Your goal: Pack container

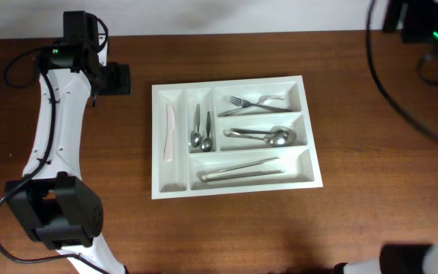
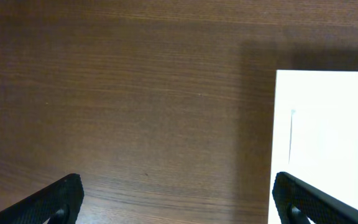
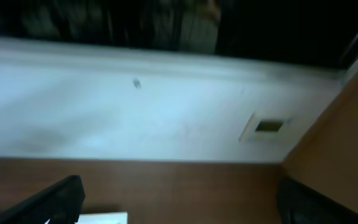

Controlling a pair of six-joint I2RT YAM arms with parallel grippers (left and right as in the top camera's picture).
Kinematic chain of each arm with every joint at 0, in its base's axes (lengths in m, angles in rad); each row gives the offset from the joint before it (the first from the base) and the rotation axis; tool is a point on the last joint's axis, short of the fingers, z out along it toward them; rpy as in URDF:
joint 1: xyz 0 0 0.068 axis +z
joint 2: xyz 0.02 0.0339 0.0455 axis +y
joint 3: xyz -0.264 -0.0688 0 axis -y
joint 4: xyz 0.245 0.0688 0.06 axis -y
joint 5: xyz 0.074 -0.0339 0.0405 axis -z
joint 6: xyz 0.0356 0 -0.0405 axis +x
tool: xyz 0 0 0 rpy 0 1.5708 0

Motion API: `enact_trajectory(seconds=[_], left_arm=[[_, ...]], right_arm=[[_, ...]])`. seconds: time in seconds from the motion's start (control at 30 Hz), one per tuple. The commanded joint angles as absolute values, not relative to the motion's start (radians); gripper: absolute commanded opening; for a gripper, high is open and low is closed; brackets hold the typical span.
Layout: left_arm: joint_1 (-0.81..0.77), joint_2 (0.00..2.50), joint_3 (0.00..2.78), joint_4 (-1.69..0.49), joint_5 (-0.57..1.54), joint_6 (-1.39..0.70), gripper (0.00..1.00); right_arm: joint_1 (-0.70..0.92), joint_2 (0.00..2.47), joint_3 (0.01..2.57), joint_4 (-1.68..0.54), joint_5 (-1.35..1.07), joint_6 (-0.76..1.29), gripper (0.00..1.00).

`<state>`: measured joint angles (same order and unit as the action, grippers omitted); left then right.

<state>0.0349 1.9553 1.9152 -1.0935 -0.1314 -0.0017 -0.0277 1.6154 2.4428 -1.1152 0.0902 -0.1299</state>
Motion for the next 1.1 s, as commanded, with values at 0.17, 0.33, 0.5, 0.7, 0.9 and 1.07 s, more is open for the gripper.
enact_trajectory(seconds=[0.17,0.33,0.5,0.7,0.9,1.07], left_arm=[[0.036,1.941,1.934,-1.093,-0.128,-0.015,0.99],[0.036,1.941,1.934,-1.093,-0.128,-0.015,0.99],[0.036,1.941,1.934,-1.093,-0.128,-0.015,0.99],[0.036,1.941,1.934,-1.093,-0.128,-0.015,0.99],[0.036,1.941,1.934,-1.093,-0.128,-0.015,0.99],[0.036,1.941,1.934,-1.093,-0.128,-0.015,0.99]], right_arm=[[0.013,1.339,2.406,-1.116,0.102,-0.118,0.99],[0.013,1.088,2.180,-1.111,0.107,-0.125,0.99],[0.013,0.830,1.872,-1.084,0.129,-0.128,0.99],[0.013,0.537,1.409,-0.865,0.080,-0.113,0.99],[0.013,0.347,1.025,-0.626,0.030,-0.106,0.99],[0.013,0.211,0.704,-0.421,0.030,0.013,0.99]])
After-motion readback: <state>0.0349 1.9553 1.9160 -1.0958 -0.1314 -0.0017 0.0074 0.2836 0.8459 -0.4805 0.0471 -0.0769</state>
